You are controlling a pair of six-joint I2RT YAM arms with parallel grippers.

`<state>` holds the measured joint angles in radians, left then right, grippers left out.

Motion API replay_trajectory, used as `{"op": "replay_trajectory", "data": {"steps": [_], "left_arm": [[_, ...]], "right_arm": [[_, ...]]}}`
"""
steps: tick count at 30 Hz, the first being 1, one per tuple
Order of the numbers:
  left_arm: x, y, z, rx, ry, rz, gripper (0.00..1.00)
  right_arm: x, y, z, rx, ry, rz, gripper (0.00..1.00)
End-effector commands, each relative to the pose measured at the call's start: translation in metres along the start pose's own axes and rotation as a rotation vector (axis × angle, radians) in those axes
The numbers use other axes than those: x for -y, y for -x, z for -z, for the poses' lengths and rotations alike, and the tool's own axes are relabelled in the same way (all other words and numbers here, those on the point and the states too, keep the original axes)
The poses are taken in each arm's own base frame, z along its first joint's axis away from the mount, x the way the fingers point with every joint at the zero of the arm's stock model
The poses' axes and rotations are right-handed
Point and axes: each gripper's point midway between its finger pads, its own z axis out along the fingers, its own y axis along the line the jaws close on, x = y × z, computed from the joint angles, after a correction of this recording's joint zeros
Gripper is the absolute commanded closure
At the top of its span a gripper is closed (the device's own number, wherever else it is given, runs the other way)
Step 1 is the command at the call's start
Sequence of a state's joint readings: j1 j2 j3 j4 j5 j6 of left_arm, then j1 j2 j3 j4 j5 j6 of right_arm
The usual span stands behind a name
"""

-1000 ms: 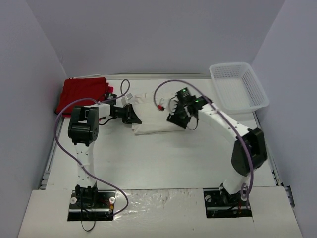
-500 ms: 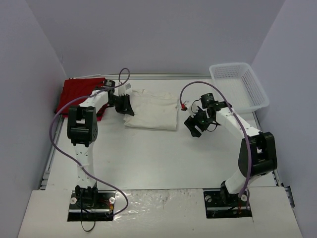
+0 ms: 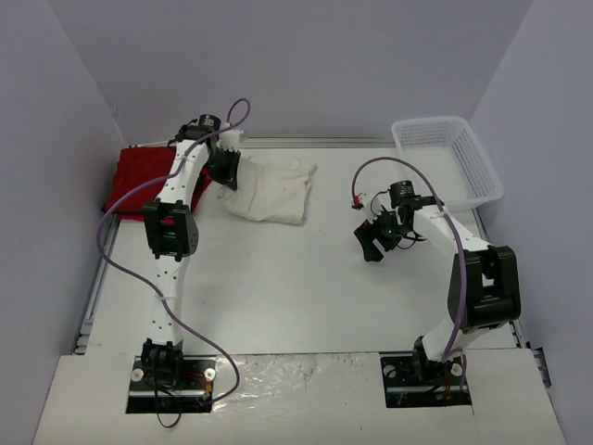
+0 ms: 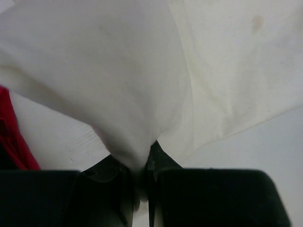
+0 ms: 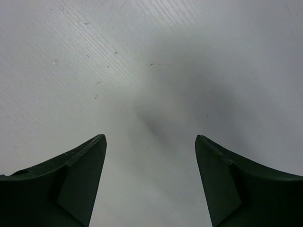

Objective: Fold and stack the t-shirts
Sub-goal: Put the neatly folded tshirt into the corner of the board with the left arm

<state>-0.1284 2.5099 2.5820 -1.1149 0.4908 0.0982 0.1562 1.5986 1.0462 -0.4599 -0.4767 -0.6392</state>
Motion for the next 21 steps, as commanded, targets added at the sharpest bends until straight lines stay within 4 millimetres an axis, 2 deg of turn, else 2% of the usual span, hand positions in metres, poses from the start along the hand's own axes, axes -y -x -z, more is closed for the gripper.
{"op": "replay_trajectory", "data": {"steps": [1, 4, 6, 7, 11, 16, 21], "left_arm": [[-0.010, -0.036, 0.005, -0.174, 0.148, -0.071, 0.98], [-0.017, -0.041, 0.010, -0.210, 0.236, -0.126, 0.98], [-0.030, -0.046, 0.016, -0.241, 0.328, -0.162, 0.98], [-0.033, -0.036, 0.025, -0.203, 0.367, -0.174, 0.98], [-0.047, -0.022, 0.052, -0.156, 0.503, -0.206, 0.98], [-0.054, -0.002, 0.084, -0.096, 0.613, -0.225, 0.98], [-0.058, 0.007, 0.102, -0.064, 0.674, -0.223, 0.98]], "right_arm": [[-0.006, 0.000, 0.001, 0.013, 0.019, 0.005, 0.28], [-0.006, -0.006, -0.005, -0.010, 0.030, -0.004, 0.27], [-0.008, -0.010, -0.009, -0.024, 0.044, -0.009, 0.26], [-0.009, -0.011, -0.011, -0.031, 0.047, -0.010, 0.26], [-0.010, -0.016, -0.015, -0.051, 0.052, -0.011, 0.23], [-0.010, -0.019, -0.017, -0.064, 0.053, -0.011, 0.21], [-0.010, -0.022, -0.019, -0.081, 0.049, -0.012, 0.19]]}}
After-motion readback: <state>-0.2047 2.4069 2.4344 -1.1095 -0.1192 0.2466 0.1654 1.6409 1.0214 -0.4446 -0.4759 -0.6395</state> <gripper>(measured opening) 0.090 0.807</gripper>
